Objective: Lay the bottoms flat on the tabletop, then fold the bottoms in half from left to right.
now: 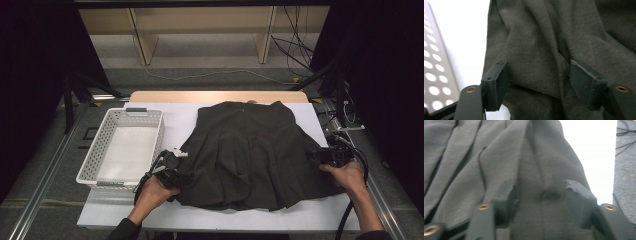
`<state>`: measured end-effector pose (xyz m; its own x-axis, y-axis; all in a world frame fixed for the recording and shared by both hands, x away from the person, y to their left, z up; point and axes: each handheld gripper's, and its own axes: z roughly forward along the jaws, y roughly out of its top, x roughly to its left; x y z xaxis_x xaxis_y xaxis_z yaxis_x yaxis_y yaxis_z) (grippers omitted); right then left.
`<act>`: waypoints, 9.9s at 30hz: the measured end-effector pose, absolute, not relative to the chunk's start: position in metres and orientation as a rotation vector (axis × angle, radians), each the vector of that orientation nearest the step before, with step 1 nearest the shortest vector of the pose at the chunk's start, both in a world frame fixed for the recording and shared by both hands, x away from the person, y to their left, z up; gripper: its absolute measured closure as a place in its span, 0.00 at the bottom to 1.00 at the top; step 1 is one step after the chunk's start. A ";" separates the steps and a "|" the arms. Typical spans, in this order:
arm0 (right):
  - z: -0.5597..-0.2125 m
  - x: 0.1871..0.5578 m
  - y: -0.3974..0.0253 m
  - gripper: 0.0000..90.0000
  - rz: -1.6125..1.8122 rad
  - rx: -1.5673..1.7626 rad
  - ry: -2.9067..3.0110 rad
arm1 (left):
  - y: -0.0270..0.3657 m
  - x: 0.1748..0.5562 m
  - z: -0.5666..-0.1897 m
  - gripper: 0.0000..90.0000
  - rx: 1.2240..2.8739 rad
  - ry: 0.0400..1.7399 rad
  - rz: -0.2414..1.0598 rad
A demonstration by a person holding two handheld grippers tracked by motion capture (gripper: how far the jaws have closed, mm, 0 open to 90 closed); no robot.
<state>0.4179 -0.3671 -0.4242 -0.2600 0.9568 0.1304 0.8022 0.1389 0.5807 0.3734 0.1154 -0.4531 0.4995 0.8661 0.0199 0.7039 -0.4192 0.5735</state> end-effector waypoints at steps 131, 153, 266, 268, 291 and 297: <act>-0.439 0.331 -0.150 1.00 0.854 1.160 2.811 | 0.127 0.320 -0.442 0.30 2.152 1.210 0.413; -0.461 0.333 -0.141 0.94 0.760 1.206 2.777 | 0.082 0.299 -0.465 0.85 2.320 0.992 0.065; -0.410 0.436 -0.104 0.22 1.032 1.210 2.525 | 0.128 0.333 -0.470 0.92 2.242 1.222 0.162; -0.409 0.436 -0.105 0.23 1.038 1.220 2.514 | 0.128 0.332 -0.467 0.92 2.222 1.219 0.161; -0.393 0.461 -0.082 0.23 0.980 1.262 2.575 | 0.083 0.321 -0.402 0.92 2.130 0.967 0.216; -0.390 0.469 -0.070 0.24 0.943 1.263 2.585 | 0.077 0.320 -0.394 0.92 2.129 0.932 0.238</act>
